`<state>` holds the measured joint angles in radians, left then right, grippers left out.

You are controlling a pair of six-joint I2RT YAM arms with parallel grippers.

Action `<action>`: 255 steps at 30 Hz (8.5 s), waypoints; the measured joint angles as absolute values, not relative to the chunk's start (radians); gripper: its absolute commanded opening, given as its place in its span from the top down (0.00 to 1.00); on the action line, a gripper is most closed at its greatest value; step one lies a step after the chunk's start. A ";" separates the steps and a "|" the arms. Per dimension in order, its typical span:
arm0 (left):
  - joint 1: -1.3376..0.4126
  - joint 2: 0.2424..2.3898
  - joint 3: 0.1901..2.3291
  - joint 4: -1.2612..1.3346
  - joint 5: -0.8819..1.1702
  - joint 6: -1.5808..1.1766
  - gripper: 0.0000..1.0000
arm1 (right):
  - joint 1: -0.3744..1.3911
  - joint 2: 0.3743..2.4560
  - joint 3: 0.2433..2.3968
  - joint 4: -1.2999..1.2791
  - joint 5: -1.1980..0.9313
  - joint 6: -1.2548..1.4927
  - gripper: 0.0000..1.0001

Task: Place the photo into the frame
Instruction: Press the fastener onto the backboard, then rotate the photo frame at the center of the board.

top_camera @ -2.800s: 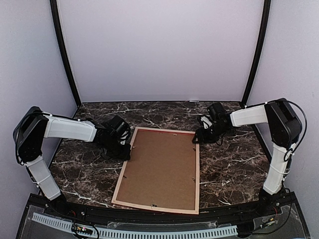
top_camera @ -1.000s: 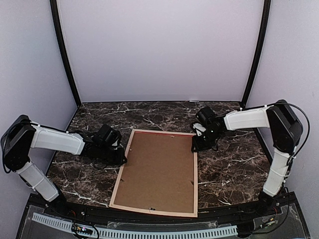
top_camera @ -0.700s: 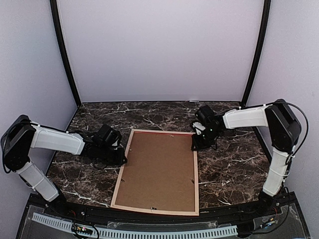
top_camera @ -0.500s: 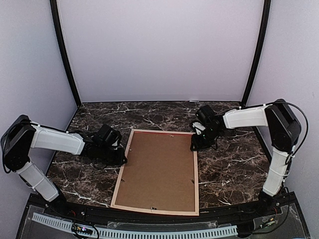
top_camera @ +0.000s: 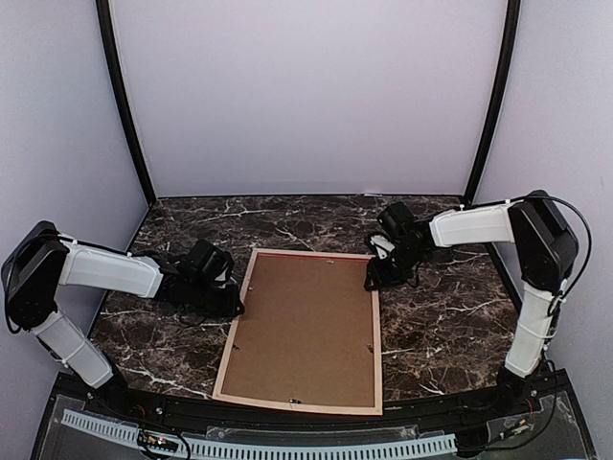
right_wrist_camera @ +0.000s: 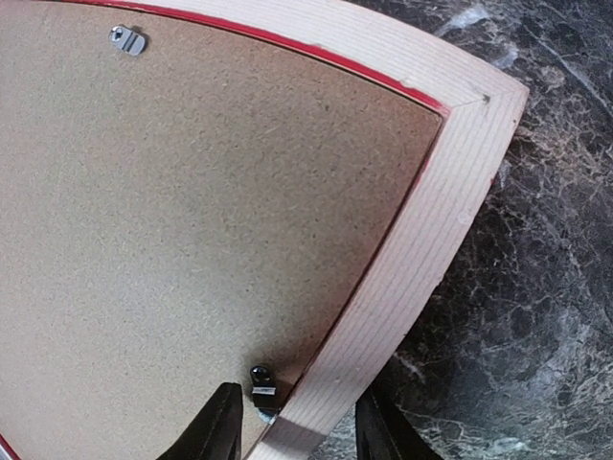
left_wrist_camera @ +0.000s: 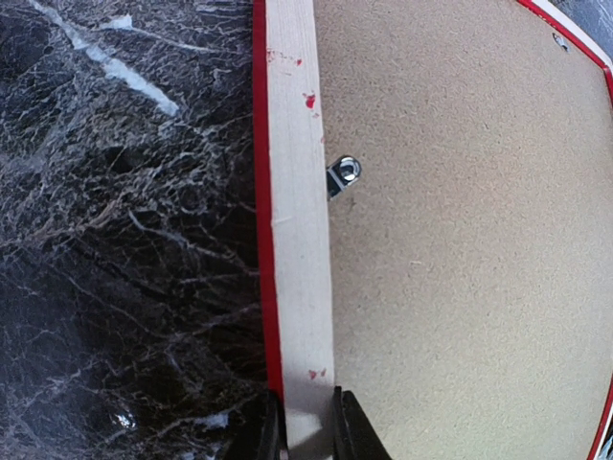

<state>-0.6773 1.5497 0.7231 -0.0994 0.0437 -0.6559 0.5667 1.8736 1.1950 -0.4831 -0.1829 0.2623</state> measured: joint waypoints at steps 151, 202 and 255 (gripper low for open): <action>-0.683 1.497 0.557 0.171 -0.053 -0.875 0.97 | 0.784 1.663 0.948 -0.494 -0.149 0.265 0.51; -0.493 1.858 1.272 -0.313 0.135 -0.189 0.16 | 0.624 1.975 1.343 -0.567 -0.186 -0.163 0.75; -0.595 1.494 0.585 0.073 0.120 -0.651 0.62 | 0.498 1.583 0.883 -0.507 -0.072 0.364 0.36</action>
